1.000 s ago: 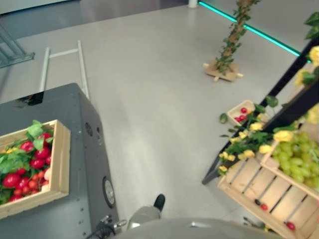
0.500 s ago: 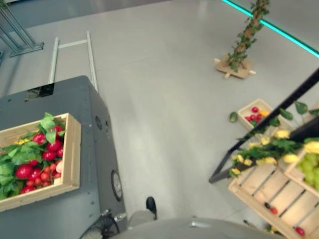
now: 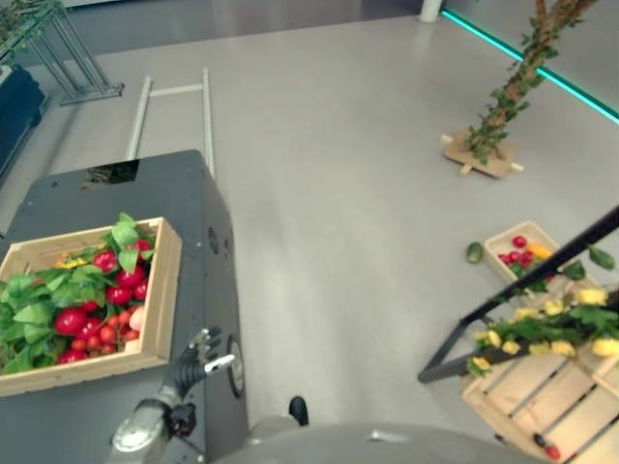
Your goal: Pick up the fruits from the basket on one side to the basket on the other side
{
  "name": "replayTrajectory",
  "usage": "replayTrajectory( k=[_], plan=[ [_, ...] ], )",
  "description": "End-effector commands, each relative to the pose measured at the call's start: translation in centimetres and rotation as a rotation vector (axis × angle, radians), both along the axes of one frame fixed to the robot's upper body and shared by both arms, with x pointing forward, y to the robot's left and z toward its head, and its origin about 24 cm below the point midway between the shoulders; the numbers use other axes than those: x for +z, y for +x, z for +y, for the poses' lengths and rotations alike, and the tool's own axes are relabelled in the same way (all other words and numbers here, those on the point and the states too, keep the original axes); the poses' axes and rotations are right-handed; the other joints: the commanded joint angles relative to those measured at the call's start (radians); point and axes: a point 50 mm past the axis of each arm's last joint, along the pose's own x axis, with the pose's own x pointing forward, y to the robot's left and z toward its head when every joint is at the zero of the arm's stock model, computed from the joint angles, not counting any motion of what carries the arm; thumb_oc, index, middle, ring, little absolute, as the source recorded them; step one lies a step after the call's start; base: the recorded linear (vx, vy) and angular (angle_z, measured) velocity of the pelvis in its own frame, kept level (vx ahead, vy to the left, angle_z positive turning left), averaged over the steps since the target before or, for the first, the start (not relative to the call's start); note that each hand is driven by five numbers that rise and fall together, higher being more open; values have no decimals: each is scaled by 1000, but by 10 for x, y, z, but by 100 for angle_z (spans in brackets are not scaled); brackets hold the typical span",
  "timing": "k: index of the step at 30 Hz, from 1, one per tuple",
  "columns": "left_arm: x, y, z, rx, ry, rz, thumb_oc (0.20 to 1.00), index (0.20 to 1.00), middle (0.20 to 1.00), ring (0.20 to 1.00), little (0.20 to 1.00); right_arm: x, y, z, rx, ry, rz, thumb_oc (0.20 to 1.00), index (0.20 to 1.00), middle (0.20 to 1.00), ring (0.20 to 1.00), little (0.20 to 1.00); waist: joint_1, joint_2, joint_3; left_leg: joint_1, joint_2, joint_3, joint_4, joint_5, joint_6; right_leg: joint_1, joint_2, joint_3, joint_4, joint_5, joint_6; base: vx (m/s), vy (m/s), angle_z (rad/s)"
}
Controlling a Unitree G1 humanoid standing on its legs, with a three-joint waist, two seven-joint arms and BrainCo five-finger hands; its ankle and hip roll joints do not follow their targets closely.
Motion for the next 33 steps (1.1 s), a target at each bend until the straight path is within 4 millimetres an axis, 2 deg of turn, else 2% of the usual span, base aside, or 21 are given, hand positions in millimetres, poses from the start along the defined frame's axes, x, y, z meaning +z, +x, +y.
replayTrajectory(
  k=[1,3,4,5,6,9,10,11,12,13,14,16,18,21,25,30,32,33],
  plan=[
    [25,14,3,-16,-26,-135,1000,1000,1000,1000,1000,0,1,-1,28,1,28,1000,1000,1000,1000,1000,16,2,-8,-13,-31,-48,66,-125,19,-73,-47,-5,178,20,31,79,165,-9],
    [32,20,1,-43,-29,-164,1000,1000,1000,1000,1000,-1,5,2,44,2,21,1000,1000,1000,1000,1000,5,10,9,19,-49,-86,61,-136,40,-107,-106,19,318,83,62,88,184,27],
    [34,23,-1,-49,-37,-175,1000,1000,1000,1000,1000,-2,9,3,48,2,12,1000,1000,1000,1000,1000,-1,18,19,33,-50,-108,60,-138,47,-132,-126,41,379,116,64,-38,144,52],
    [38,27,-1,-63,-42,-193,1000,1000,1000,1000,1000,-1,14,4,49,2,-6,1000,1000,1000,1000,1000,-18,29,40,26,-49,-130,70,-115,61,-172,-125,81,439,156,51,-78,72,66],
    [42,30,-4,-78,-53,-211,1000,1000,1000,1000,1000,-1,16,4,49,3,-13,1000,1000,1000,1000,1000,-26,39,45,28,-44,-157,73,-112,63,-207,-107,134,474,138,46,-101,15,116],
    [49,36,-13,-146,-91,-247,1000,1000,1000,1000,1000,0,21,3,49,8,-24,1000,1000,1000,1000,1000,-59,55,38,46,-51,-286,54,-88,47,-274,41,363,381,29,6,55,-60,133],
    [49,37,-14,-143,-99,-250,1000,1000,1000,1000,1000,-1,23,5,44,13,-29,1000,1000,1000,1000,1000,-65,55,43,51,-55,-316,56,-84,37,-266,54,408,327,18,6,109,-108,105],
    [49,41,-16,-159,-105,-255,1000,1000,1000,1000,1000,-1,24,6,44,17,-37,1000,1000,1000,1000,1000,-79,56,45,47,-64,-358,63,-81,31,-272,81,502,275,22,12,121,-109,101],
    [54,45,-19,-179,-116,-274,1000,1000,1000,1000,1000,-1,26,7,44,25,-44,1000,1000,1000,1000,1000,-104,56,40,43,-77,-414,62,-72,29,-281,140,644,238,29,15,130,-112,116],
    [54,50,-20,-183,-124,-280,1000,1000,1000,1000,1000,-2,25,9,36,31,-45,1000,1000,1000,1000,1000,-117,50,39,44,-89,-451,63,-71,24,-263,171,726,204,30,20,106,-96,181],
    [55,53,-23,-200,-123,-292,1000,1000,1000,1000,1000,-2,24,9,25,31,-46,1000,1000,1000,1000,1000,-120,48,36,35,-99,-477,74,-70,20,-260,186,768,180,42,17,55,-107,207],
    [58,55,-28,-224,-114,-306,1000,1000,1000,1000,1000,-4,24,13,20,38,-35,1000,1000,1000,1000,1000,-105,38,32,21,-115,-514,84,-67,9,-232,165,715,138,54,8,15,-148,181],
    [57,54,-27,-211,-118,-303,1000,1000,1000,1000,1000,-5,24,14,21,43,-28,1000,1000,1000,1000,1000,-103,38,21,22,-116,-532,74,-63,4,-218,161,695,121,51,3,33,-162,127],
    [51,50,-29,-190,-152,-277,1000,1000,1000,1000,1000,-5,17,11,24,41,3,1000,1000,1000,1000,1000,-89,34,-19,24,-104,-566,66,-60,-18,-159,160,647,46,51,-14,72,-222,101],
    [47,43,-32,-198,-171,-247,1000,1000,1000,1000,1000,-4,12,7,22,29,29,1000,1000,1000,1000,1000,-82,31,-36,29,-89,-585,70,-58,-37,-114,163,601,5,50,-29,23,-185,43],
    [48,42,-36,-210,-198,-243,1000,1000,1000,1000,1000,-4,17,7,42,23,28,1000,1000,1000,1000,1000,-83,27,-31,20,-68,-612,85,-51,-66,-91,175,560,-6,39,-46,-31,-167,23],
    [53,50,-43,-244,-220,-266,1000,1000,1000,1000,1000,-2,26,6,57,16,-4,1000,1000,1000,1000,1000,-71,22,-3,-29,-58,-629,136,-45,-94,-80,174,496,-17,32,-56,-128,-213,40],
    [53,50,-43,-244,-220,-266,1000,1000,1000,1000,1000,-2,26,6,56,15,-4,1000,1000,1000,1000,1000,-74,22,-3,-30,-59,-632,139,-46,-94,-79,174,492,-17,31,-56,-133,-96,72]
  ],
)
